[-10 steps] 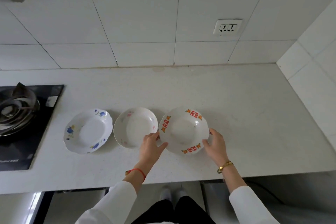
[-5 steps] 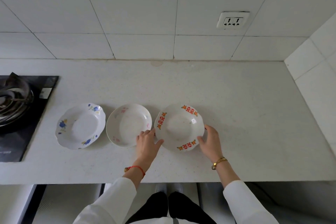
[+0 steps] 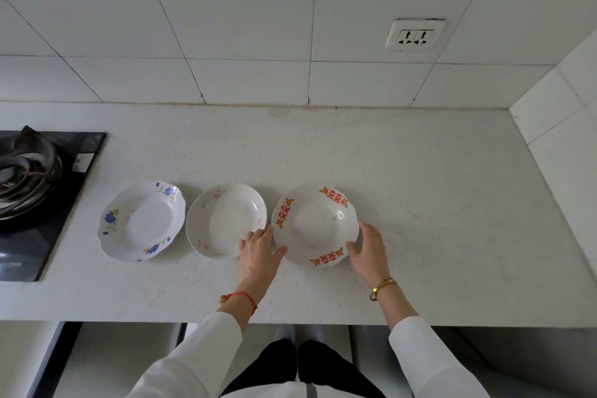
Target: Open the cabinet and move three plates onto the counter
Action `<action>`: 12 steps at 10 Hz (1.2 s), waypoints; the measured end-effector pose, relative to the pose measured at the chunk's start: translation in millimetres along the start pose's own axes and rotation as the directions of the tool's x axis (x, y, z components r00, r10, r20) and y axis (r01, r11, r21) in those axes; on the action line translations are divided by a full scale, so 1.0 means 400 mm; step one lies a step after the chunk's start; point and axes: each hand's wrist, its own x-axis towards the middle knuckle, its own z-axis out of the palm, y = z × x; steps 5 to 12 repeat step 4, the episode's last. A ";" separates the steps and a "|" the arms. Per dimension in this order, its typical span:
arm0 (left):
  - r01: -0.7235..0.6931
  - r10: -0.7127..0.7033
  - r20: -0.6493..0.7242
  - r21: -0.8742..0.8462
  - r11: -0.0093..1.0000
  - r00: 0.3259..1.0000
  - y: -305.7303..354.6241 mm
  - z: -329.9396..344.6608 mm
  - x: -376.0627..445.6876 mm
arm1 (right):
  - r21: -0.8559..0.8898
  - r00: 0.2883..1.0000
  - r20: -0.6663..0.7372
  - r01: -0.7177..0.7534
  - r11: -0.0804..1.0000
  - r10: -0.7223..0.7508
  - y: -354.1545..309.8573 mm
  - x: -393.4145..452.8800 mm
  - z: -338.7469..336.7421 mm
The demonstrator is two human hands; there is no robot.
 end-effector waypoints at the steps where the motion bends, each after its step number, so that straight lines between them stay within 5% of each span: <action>1: 0.003 -0.003 0.004 -0.006 1.000 1.000 0.003 -0.003 -0.005 | -0.020 1.000 0.007 -0.017 1.000 0.018 -0.004 -0.007 -0.003; 4: -0.147 0.138 -0.163 -0.047 0.988 0.977 -0.016 -0.045 -0.029 | -0.186 0.992 -0.011 0.124 0.975 -0.128 -0.058 -0.026 -0.008; 12: -0.147 0.138 -0.163 -0.047 0.988 0.977 -0.016 -0.045 -0.029 | -0.186 0.992 -0.011 0.124 0.975 -0.128 -0.058 -0.026 -0.008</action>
